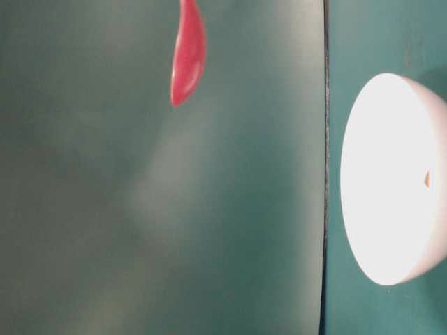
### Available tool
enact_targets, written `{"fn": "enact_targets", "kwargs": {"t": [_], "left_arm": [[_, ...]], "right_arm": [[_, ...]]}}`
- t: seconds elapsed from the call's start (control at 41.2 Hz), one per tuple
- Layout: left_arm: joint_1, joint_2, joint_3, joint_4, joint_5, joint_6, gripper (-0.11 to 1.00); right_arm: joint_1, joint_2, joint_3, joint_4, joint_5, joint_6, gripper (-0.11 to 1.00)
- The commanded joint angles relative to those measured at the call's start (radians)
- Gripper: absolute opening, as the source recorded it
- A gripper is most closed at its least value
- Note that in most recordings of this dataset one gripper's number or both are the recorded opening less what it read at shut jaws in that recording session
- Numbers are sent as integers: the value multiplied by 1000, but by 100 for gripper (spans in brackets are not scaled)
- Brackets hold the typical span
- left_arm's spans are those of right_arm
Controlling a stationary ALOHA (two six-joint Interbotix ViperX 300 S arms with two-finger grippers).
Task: Grip the spoon and scoop the red block from the bowl with right arm.
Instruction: 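Lift the pink spoon out of the speckled rest with the right gripper, then carry the spoon over the white bowl and tilt it down inside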
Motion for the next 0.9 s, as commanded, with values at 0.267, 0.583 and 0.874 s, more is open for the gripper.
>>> {"fn": "enact_targets", "kwargs": {"t": [0.267, 0.583, 0.874], "left_arm": [[0, -15, -37, 3, 32, 3, 0], [0, -15, -37, 5, 37, 5, 0], [0, -15, -37, 5, 48, 5, 0]], "right_arm": [[-74, 158, -181, -25, 153, 140, 24], [-83, 261, -288, -74, 206, 517, 24], [-83, 325, -377, -314, 422, 537, 24]]}}
